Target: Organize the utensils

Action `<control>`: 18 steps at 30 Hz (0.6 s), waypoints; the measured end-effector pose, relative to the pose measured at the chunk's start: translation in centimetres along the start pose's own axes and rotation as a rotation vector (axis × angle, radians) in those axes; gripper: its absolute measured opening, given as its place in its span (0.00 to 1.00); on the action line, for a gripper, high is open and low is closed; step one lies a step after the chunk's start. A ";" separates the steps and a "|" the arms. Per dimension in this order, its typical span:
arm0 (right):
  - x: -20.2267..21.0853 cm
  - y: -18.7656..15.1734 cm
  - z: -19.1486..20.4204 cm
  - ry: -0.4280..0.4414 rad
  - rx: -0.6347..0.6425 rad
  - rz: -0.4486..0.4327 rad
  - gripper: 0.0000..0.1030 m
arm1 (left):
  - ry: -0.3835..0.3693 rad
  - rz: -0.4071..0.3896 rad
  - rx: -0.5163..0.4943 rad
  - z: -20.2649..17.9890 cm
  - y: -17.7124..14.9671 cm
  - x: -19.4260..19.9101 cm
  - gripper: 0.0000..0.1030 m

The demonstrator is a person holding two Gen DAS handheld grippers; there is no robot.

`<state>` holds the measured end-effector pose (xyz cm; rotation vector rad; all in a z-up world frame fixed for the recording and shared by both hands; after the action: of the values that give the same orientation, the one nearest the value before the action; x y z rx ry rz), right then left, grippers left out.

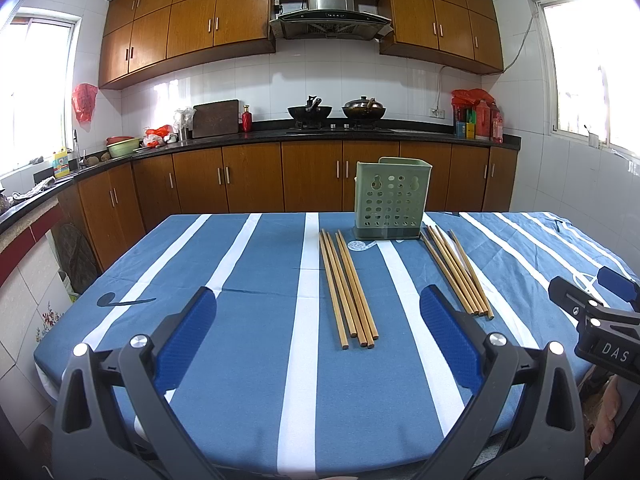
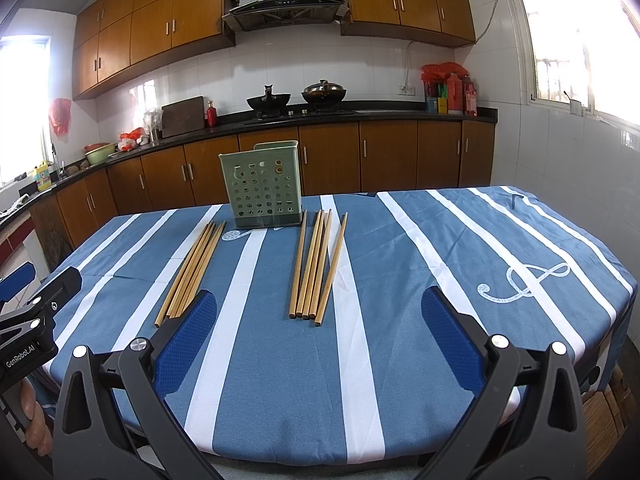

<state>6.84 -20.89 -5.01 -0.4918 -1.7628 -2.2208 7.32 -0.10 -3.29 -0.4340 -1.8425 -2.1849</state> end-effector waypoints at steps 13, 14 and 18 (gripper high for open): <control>-1.5 -0.6 -1.1 -0.020 -0.006 0.037 0.98 | 0.018 0.057 0.018 0.6 -1.0 -1.7 0.96; -2.0 -0.7 -1.3 -0.029 -0.011 0.053 0.98 | 0.023 0.073 0.021 0.6 -1.2 -2.1 0.96; -3.8 -1.5 -2.2 -0.052 -0.048 0.129 0.98 | 0.027 0.147 0.046 1.9 -2.1 -4.5 0.96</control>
<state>9.45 -22.71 -8.36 -0.6603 -1.6554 -2.1839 10.84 2.09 -6.60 -0.5106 -1.7825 -2.0383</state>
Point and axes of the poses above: each gripper's, at about its wrist camera, not at the fingertips, and x roughly against the way its jaws point, z to its left, y to its top, the point moved 8 cm from there along -x, roughly the way its jaws point, and after that the axes turned 8 degrees about -x, right-handed, at the moved point
